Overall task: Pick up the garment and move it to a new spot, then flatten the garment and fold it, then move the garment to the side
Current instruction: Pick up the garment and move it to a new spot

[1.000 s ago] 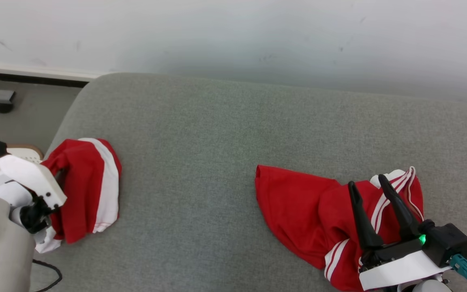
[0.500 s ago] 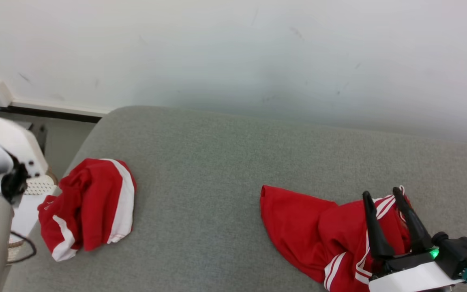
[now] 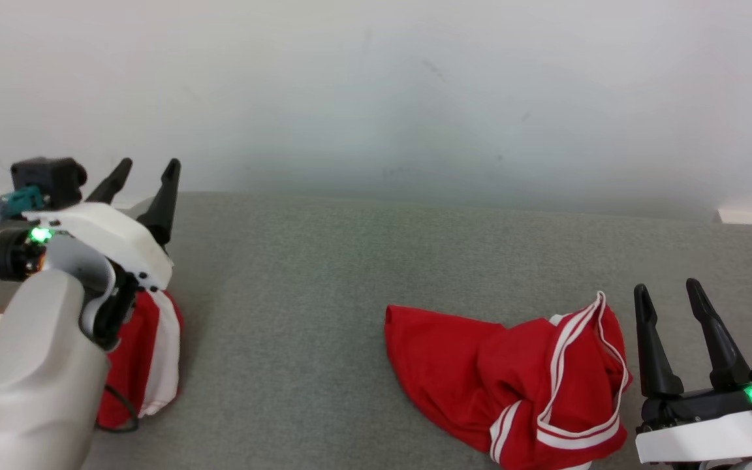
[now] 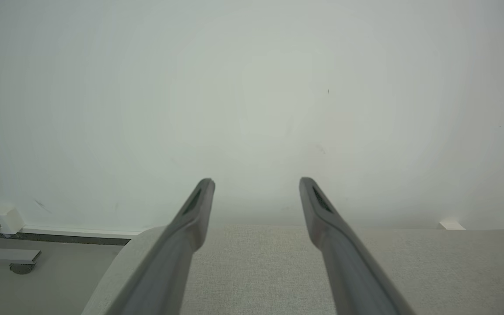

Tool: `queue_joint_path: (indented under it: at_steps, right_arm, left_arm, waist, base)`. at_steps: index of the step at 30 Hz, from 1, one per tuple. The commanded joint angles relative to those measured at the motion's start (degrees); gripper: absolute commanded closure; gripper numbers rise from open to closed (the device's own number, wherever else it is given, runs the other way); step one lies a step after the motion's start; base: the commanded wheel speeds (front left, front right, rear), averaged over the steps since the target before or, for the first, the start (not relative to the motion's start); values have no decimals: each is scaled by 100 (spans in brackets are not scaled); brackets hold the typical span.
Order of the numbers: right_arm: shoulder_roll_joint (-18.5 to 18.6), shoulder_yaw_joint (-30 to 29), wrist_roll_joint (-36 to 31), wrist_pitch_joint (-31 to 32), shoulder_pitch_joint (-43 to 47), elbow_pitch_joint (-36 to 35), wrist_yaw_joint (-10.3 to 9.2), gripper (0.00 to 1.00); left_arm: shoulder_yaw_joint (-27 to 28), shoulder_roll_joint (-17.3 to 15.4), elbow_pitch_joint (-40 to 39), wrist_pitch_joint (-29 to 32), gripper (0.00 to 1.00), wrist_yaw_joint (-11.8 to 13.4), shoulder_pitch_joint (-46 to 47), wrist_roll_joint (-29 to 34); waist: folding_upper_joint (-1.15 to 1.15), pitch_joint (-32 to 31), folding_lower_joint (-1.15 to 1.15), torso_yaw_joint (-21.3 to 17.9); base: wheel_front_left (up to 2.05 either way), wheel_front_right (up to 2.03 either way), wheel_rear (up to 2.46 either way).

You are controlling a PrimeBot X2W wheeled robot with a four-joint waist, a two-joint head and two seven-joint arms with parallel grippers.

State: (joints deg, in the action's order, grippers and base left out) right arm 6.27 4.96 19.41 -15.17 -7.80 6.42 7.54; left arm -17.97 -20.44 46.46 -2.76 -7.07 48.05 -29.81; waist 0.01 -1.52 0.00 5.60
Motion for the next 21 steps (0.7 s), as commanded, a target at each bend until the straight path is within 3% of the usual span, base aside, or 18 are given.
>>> queue_joint_path:
  at_steps: [1, 13, 21]
  right_arm:
    - [80, -33, 10, 4, 24, -71, -10, 0]
    - [217, 222, -9, 5, 124, -146, -10, 0]
    - [202, 435, 71, 5, 155, -201, -10, 0]
  left_arm:
    - [58, -8, -262, -171, 0, 58, -278, -73]
    - [405, 75, -2235, -1061, 0, 945, -2370, -160]
    - [822, 450, -3591, -1237, 0, 1119, -3693, 54]
  waist:
    - [-1, -21, 0, -225]
    - [-1, -7, 0, -1194]
    - [-1, 143, 0, -1511]
  base:
    - [0, 0, 0]
    - [0, 0, 0]
    - [0, 0, 0]
